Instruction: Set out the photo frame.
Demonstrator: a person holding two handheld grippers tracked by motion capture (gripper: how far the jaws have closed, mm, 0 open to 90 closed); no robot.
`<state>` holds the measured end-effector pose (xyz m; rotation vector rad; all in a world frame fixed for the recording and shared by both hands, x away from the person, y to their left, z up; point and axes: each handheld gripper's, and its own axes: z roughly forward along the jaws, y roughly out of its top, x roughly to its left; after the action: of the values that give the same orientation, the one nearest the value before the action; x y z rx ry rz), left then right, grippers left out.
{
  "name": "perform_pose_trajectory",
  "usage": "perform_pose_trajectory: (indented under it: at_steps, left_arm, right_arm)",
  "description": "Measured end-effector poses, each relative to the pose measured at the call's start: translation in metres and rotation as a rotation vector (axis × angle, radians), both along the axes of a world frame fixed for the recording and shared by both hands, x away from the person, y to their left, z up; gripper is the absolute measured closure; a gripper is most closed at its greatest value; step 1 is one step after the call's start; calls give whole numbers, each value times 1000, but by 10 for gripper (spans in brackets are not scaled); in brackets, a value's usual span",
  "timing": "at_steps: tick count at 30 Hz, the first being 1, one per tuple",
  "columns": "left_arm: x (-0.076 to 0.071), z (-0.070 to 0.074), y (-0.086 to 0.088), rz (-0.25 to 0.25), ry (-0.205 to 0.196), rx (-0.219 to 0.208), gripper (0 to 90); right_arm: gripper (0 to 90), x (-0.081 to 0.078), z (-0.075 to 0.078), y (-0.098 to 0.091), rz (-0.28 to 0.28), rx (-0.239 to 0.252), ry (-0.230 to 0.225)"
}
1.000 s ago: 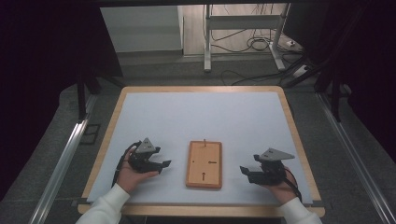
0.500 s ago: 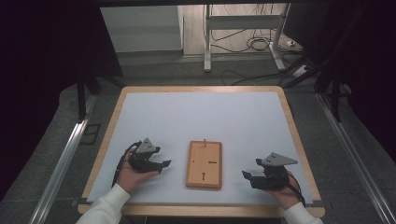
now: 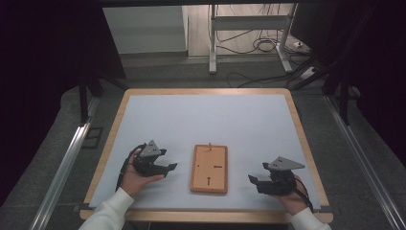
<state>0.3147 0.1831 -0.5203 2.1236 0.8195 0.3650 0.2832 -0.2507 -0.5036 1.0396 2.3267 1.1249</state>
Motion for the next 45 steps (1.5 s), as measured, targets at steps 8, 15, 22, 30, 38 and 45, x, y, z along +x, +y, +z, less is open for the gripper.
perform_pose_trajectory:
  at_steps: [8,15,22,30,38,45]
  left_arm:
    - [10,11,-14,-40,1,-46,272]
    - [20,23,-26,-72,-4,-83,269]
    - [29,26,-39,-103,17,-79,255]
    - [37,30,-52,-127,3,-83,218]
    - [43,32,-66,-142,-3,-71,188]
    - [49,27,-83,-173,11,-52,220]
  right_arm:
    - [255,-1,0,2,-2,-4,-2]
    - [255,-1,1,2,-5,-2,-4]
    - [255,-1,2,0,-17,0,-7]
    - [255,-1,2,-1,-21,-12,-13]
    - [250,0,1,-2,-32,-13,-13]
    - [248,0,0,-2,-33,-18,-9]
